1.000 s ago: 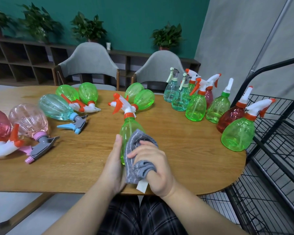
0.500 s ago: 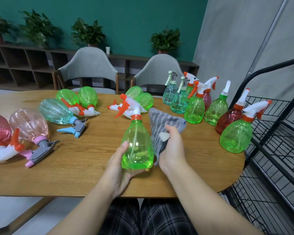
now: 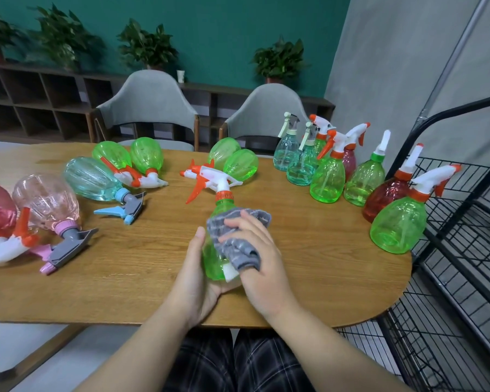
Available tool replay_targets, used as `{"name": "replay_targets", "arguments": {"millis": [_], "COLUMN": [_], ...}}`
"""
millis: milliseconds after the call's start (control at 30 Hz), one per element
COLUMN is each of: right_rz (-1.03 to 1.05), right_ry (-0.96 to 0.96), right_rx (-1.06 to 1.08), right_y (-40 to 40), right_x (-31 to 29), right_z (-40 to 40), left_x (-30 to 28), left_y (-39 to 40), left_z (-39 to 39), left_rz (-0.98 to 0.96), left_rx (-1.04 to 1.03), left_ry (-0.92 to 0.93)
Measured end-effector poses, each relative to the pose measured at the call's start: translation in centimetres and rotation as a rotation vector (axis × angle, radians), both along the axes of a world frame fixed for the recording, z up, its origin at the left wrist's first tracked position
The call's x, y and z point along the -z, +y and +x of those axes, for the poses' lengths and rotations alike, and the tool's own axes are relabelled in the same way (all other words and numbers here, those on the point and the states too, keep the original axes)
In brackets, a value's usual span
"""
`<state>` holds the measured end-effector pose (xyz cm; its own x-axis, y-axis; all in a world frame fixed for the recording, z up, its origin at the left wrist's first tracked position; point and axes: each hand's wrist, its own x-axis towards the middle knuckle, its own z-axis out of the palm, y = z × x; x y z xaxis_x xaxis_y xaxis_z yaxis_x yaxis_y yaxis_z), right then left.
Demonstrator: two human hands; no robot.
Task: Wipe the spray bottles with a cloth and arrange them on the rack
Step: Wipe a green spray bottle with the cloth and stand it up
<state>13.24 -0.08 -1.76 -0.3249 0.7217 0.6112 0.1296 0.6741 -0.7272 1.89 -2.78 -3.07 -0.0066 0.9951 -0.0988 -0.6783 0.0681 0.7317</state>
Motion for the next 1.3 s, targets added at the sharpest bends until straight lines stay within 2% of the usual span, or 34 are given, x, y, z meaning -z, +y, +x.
{"name": "replay_targets", "arguments": {"millis": [133, 267, 367, 467, 600, 700, 767, 900, 1067, 1200, 1300], "right_rz": [0.108, 0.003, -0.197, -0.529, -0.688, -1.052, -1.172, -1.256, -1.34, -1.352, -1.278], "right_ry": [0.134, 0.277, 0.401, 0.592, 0.755, 0.932, 0.987, 0.98, 0.902, 0.856, 0.815], "right_rx": [-0.079, -0.065, -0.04, -0.065, -0.093, -0.095, -0.125, -0.189, -0.156, -0.023, 0.081], "right_y": [-1.2, -2.0, -3.0, -4.7, -4.8, -3.6, -3.1, -2.8, -2.5, -2.3, -2.0], "right_x": [1.3, 2.0, 2.3, 1.8, 1.3, 0.2, -0.6, -1.5, -2.3, -3.3, -3.6], "right_z": [0.3, 0.7, 0.4, -0.5, -1.8, -2.4, -2.3, -1.6, -1.0, -0.2, 1.2], "left_x": [0.7, 1.4, 1.4, 1.1, 1.1, 1.4, 1.4, 1.7, 1.6, 1.5, 1.6], "left_y": [0.1, 0.5, 0.8, 0.7, 0.3, 0.2, 0.2, 0.3, 0.4, 0.5, 0.5], "left_z": [-0.6, -0.7, -0.6, -0.4, 0.0, 0.3, 0.6, 0.7, 0.8, 1.1, 1.1], "left_rz": [-0.015, -0.016, -0.033, -0.044, 0.014, 0.038, 0.056, 0.092, 0.11, 0.088, 0.093], "left_rx": [-0.006, -0.057, -0.107, -0.113, -0.116, -0.142, -0.162, -0.155, -0.172, -0.23, -0.221], "left_ry": [-0.03, -0.011, -0.028, -0.02, -0.005, 0.081, 0.16, 0.172, 0.216, 0.267, 0.282]}}
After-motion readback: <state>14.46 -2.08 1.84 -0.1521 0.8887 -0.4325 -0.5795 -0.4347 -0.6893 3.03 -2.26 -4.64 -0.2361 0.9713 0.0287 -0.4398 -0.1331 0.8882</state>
